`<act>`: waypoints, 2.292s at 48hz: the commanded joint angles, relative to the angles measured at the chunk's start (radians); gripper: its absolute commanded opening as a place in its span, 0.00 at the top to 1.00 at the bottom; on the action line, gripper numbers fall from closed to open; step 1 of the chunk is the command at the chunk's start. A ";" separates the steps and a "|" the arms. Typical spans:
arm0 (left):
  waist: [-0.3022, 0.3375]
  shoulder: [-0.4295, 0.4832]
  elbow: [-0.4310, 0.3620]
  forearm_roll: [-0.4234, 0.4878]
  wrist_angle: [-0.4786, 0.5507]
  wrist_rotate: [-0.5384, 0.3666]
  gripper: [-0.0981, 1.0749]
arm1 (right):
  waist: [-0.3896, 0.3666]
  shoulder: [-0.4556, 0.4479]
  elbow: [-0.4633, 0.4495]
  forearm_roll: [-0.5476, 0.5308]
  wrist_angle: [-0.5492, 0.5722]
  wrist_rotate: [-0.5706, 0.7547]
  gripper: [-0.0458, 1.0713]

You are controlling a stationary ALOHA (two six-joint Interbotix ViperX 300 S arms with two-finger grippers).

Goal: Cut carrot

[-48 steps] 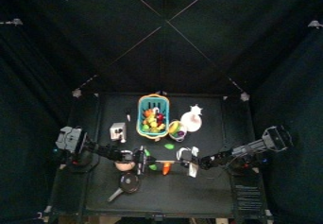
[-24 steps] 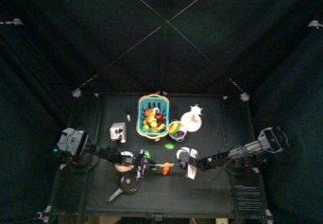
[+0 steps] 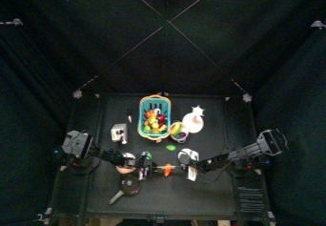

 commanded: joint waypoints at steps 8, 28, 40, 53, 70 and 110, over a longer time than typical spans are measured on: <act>-0.043 0.003 -0.021 0.002 0.040 -0.002 0.57 | -0.031 -0.003 -0.008 0.006 0.006 0.005 0.58; -0.041 0.003 -0.028 0.002 0.075 -0.002 0.57 | -0.031 0.014 -0.009 0.006 0.006 0.005 0.58; -0.038 0.003 -0.032 -0.002 0.118 0.000 0.57 | -0.031 0.035 -0.009 0.006 0.006 0.005 0.58; -0.034 0.005 -0.064 0.000 0.232 0.003 0.57 | -0.035 0.054 -0.012 0.006 0.006 0.006 0.58; -0.005 0.003 -0.071 -0.002 0.268 0.000 0.57 | -0.055 0.067 -0.012 0.006 0.011 0.014 0.58; 0.018 0.005 -0.078 -0.009 0.285 0.002 0.57 | -0.067 0.110 -0.032 0.005 0.011 0.008 0.58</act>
